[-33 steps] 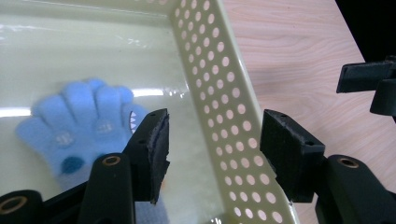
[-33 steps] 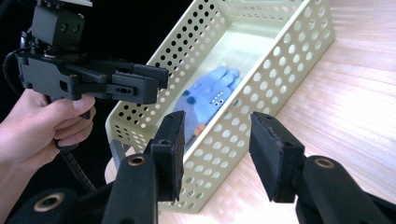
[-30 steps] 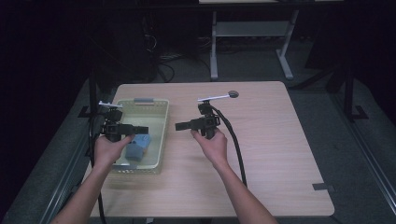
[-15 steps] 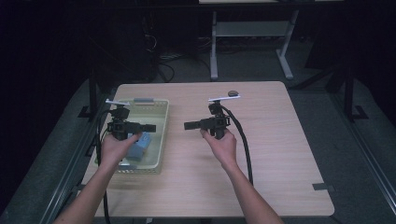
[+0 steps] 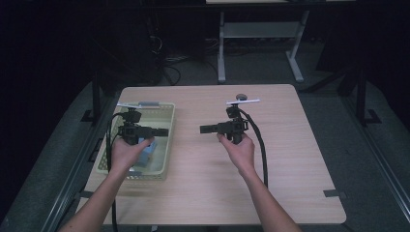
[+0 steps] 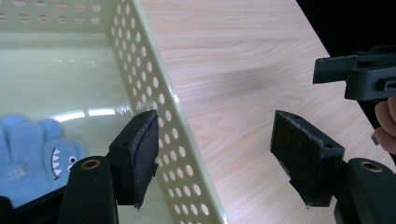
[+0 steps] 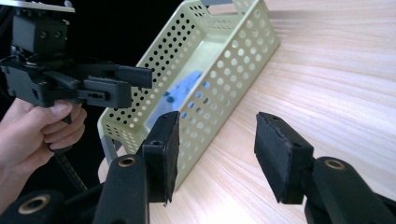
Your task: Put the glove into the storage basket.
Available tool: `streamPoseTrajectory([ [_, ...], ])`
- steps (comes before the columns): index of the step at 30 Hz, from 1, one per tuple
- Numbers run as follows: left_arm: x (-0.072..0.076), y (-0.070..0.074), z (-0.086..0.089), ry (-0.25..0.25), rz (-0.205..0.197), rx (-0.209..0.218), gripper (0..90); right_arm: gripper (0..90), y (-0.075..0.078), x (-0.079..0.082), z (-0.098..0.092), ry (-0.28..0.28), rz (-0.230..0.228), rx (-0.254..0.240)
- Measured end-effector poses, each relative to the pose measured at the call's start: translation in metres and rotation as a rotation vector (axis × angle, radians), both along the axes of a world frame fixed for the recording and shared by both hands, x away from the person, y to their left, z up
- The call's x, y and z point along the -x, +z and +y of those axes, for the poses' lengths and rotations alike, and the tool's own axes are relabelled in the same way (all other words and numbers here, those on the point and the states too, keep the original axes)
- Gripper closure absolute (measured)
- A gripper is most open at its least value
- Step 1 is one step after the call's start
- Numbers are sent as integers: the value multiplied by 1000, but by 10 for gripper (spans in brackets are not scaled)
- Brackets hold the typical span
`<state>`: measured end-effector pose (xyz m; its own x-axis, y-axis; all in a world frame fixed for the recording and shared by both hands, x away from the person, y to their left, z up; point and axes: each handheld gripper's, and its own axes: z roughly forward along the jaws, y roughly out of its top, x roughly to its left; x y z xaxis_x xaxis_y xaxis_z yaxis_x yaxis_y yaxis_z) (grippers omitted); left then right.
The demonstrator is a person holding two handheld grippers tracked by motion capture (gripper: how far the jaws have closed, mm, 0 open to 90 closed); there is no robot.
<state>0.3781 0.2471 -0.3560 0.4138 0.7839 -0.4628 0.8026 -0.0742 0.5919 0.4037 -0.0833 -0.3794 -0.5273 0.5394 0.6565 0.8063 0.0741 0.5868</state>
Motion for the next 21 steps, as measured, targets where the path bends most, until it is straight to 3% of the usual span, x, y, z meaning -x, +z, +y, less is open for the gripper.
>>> streamPoseTrajectory([
  [21, 2, -1, -33, -64, -11, 28, 317, 471, -7, 9, -42, -46, 29, -60],
])
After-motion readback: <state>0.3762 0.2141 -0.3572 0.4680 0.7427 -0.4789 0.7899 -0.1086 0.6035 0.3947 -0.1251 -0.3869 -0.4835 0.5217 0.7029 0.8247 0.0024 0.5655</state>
